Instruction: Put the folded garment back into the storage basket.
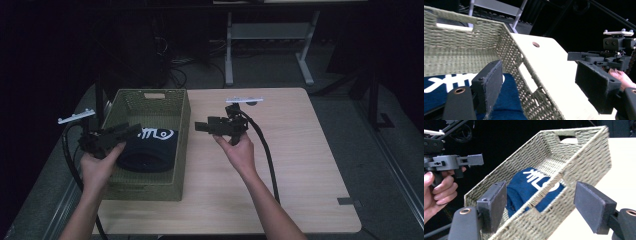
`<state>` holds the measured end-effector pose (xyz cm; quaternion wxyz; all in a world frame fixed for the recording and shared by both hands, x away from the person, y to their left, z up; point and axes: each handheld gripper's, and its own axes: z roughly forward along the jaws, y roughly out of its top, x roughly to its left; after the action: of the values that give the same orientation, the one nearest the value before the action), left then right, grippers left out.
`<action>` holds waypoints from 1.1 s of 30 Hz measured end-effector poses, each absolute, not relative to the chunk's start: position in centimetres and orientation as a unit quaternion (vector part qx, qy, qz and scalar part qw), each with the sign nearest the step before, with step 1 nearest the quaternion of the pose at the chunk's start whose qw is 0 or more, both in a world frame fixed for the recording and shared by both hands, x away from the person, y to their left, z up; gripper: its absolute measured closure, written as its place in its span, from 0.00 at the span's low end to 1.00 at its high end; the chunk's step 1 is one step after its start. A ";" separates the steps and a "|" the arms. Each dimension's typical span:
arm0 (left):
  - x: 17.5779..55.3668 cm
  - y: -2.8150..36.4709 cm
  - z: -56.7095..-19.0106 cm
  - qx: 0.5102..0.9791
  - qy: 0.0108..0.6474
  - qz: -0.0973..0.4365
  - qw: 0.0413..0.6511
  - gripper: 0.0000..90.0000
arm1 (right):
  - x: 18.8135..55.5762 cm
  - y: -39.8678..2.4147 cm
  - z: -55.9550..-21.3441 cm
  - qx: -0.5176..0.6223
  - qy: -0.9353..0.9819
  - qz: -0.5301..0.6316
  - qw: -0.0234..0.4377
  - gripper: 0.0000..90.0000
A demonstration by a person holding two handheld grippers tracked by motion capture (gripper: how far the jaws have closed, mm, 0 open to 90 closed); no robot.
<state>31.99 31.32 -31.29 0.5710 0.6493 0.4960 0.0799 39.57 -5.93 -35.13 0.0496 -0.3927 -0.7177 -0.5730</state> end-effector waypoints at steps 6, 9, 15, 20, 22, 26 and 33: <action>32.1 29.7 -31.2 0.655 0.484 0.076 0.574 0.23 | 39.6 -8.3 -35.0 -0.395 -0.719 -0.570 0.047 0.28; 32.3 28.8 -31.4 0.658 0.482 0.072 0.574 0.23 | 39.5 -9.3 -35.2 -0.395 -0.717 -0.572 0.047 0.27; 32.4 27.2 -31.4 0.664 0.475 0.072 0.573 0.22 | 39.4 -11.2 -35.3 -0.401 -0.713 -0.574 0.048 0.27; 32.5 26.2 -31.3 0.665 0.469 0.071 0.577 0.21 | 39.4 -12.7 -35.5 -0.404 -0.711 -0.574 0.044 0.26; 32.6 25.7 -31.4 0.666 0.466 0.068 0.578 0.21 | 39.4 -13.1 -35.5 -0.406 -0.710 -0.573 0.042 0.26; 32.7 24.9 -31.3 0.670 0.463 0.069 0.576 0.21 | 39.4 -13.8 -35.5 -0.411 -0.710 -0.570 0.040 0.26; 32.9 23.3 -31.4 0.674 0.459 0.066 0.576 0.21 | 39.5 -14.8 -35.5 -0.413 -0.712 -0.566 0.034 0.26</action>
<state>32.86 23.32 -31.39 0.5758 0.6735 0.4587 0.0665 39.50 -14.82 -35.49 0.0335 -0.4130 -0.7125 -0.5663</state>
